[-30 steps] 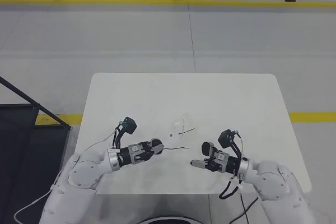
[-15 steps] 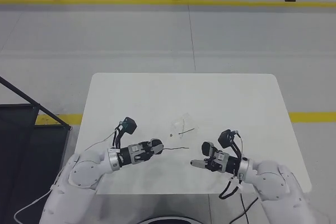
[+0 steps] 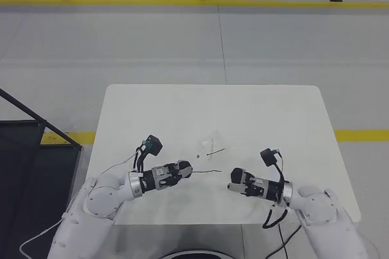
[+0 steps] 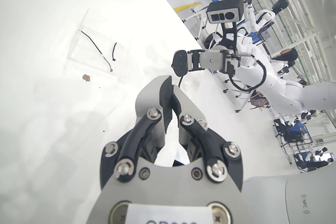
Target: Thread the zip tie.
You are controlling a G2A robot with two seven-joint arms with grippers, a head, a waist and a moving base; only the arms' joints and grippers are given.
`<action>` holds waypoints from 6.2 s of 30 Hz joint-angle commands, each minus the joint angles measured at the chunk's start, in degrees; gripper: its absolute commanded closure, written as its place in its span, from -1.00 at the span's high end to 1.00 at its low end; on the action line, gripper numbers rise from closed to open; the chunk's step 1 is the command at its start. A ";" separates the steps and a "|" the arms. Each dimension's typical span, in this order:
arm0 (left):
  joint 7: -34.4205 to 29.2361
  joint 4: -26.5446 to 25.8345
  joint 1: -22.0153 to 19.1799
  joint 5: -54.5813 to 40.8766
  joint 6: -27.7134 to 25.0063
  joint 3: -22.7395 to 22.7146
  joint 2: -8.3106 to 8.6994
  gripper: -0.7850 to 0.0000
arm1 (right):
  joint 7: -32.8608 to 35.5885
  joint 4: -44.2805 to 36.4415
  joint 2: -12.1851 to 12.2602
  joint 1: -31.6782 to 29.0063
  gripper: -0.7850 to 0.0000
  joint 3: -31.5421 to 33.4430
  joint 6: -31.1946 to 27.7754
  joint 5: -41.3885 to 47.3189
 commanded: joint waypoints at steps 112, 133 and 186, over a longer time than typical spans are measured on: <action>25.52 7.84 0.64 -6.13 -1.53 10.49 1.04 1.00 | -19.68 5.84 -0.46 2.39 -1.00 -9.48 -10.80 3.14; 40.46 13.95 -1.38 -4.65 -8.51 19.20 -2.13 1.00 | -36.49 6.57 -2.79 1.12 -1.00 -14.21 -15.18 -5.97; 48.28 18.13 -3.26 -3.50 -9.51 21.07 -6.18 -0.47 | -32.95 7.96 -3.62 2.08 -1.00 -14.43 -11.12 -1.13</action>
